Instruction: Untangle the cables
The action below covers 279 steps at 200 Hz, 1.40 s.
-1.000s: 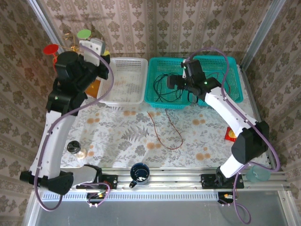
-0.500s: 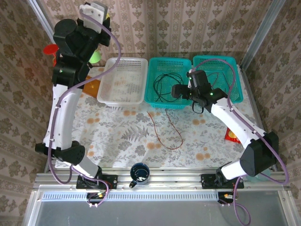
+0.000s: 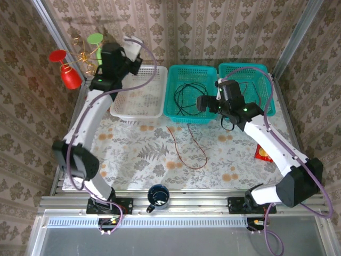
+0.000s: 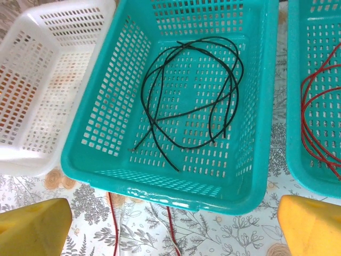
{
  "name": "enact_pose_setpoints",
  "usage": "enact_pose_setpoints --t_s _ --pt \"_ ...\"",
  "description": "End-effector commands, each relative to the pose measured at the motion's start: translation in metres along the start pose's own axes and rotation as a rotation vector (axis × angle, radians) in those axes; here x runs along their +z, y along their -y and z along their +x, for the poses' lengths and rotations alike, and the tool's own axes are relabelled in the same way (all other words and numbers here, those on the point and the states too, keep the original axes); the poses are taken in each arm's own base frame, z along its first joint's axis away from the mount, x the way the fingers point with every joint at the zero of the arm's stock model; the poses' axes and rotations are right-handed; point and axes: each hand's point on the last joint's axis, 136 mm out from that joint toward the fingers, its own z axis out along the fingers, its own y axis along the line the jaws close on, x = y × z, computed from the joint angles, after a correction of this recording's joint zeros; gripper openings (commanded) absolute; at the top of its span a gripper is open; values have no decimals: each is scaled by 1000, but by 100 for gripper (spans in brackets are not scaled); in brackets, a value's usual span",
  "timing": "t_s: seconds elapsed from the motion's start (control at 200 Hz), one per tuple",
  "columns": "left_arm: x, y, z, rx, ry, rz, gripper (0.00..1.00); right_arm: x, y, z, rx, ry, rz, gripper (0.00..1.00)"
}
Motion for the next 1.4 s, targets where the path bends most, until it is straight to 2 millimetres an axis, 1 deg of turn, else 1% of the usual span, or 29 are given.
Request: enact_pose_setpoints --t_s 0.0,0.045,0.08,0.17,0.265,0.365,0.385,0.48,0.55,0.57,0.61,0.675,0.72,0.785,0.86,0.98,1.09,1.12,1.22,1.305,1.39 --pt "39 24 94 33 -269 30 0 -16 -1 1 11 12 -23 100" --pt "50 34 126 5 -358 49 0 -19 0 1 12 15 -25 100" --pt "56 42 146 -33 -411 68 0 -23 0 1 10 19 -24 100" --pt "68 63 182 -167 -498 158 0 -30 2 2 3 23 -20 100" --pt "77 81 208 -293 -577 237 0 -34 4 3 1 23 -15 100" --pt "86 89 232 -382 -655 270 0 -38 5 3 6 31 -16 100" --pt "87 91 236 -392 -671 278 0 -38 7 9 4 10 -7 100" --pt "89 101 247 -432 -725 331 0 -41 10 13 9 5 -2 100" --pt "88 100 243 -434 -740 334 0 -43 11 17 8 -2 3 100" --pt "87 98 241 -434 -737 332 6 -43 12 18 9 -5 5 100" --pt "86 94 234 -428 -721 315 23 -43 14 21 12 -10 8 100" --pt "83 84 221 -413 -687 280 48 -42 15 27 16 -24 11 100" --pt "81 77 212 -401 -663 251 58 -41 17 31 21 -34 15 100" --pt "75 66 196 -381 -621 212 67 -39 19 39 26 -52 19 100" --pt "67 56 178 -351 -579 182 71 -38 23 49 38 -73 23 100" --pt "50 51 150 -306 -528 160 78 -35 29 71 57 -117 33 100" --pt "28 55 127 -286 -484 164 78 -28 35 99 52 -186 55 98" --pt "21 59 121 -285 -471 171 78 -26 37 108 51 -210 61 97" --pt "-4 78 112 -302 -455 220 78 -17 34 138 34 -277 63 94" --pt "-27 100 114 -312 -457 271 78 -8 27 163 -4 -328 60 90" --pt "-48 119 123 -318 -472 289 77 3 17 184 -50 -384 45 84"
